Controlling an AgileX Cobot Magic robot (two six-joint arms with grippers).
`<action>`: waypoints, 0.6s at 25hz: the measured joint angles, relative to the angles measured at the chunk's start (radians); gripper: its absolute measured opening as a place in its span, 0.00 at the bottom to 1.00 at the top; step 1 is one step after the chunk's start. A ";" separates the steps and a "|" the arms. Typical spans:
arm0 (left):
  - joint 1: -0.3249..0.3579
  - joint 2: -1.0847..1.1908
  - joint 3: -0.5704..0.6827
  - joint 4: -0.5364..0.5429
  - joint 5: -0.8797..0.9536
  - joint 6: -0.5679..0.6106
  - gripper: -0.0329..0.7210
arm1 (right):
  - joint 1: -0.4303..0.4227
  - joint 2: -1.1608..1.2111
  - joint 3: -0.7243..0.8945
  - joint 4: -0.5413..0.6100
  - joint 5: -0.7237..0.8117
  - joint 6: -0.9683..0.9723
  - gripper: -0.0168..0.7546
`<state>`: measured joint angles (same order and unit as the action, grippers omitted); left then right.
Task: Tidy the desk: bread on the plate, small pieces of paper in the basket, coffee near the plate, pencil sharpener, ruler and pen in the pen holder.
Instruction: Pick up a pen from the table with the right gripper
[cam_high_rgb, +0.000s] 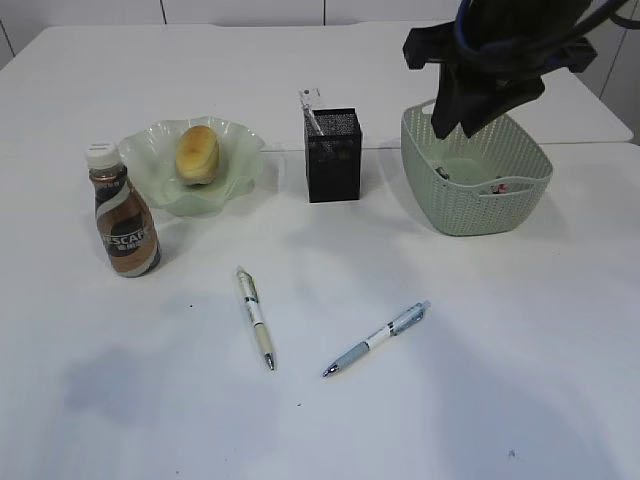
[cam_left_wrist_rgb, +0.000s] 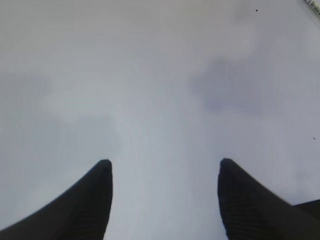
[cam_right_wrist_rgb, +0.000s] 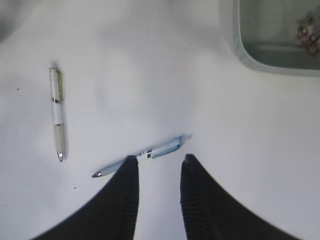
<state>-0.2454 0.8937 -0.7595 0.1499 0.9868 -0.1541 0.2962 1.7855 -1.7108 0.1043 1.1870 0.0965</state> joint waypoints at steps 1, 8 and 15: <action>0.000 0.000 0.000 -0.001 0.002 0.000 0.66 | 0.004 -0.022 0.000 0.019 0.038 0.000 0.34; 0.000 0.000 0.000 -0.018 0.041 -0.002 0.66 | 0.004 -0.102 0.005 0.063 0.051 0.000 0.34; 0.000 0.000 0.000 -0.036 0.098 -0.002 0.66 | 0.004 -0.254 0.123 0.095 0.057 0.044 0.34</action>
<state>-0.2454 0.8937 -0.7595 0.1140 1.0851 -0.1559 0.3001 1.5314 -1.5876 0.1996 1.2441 0.1406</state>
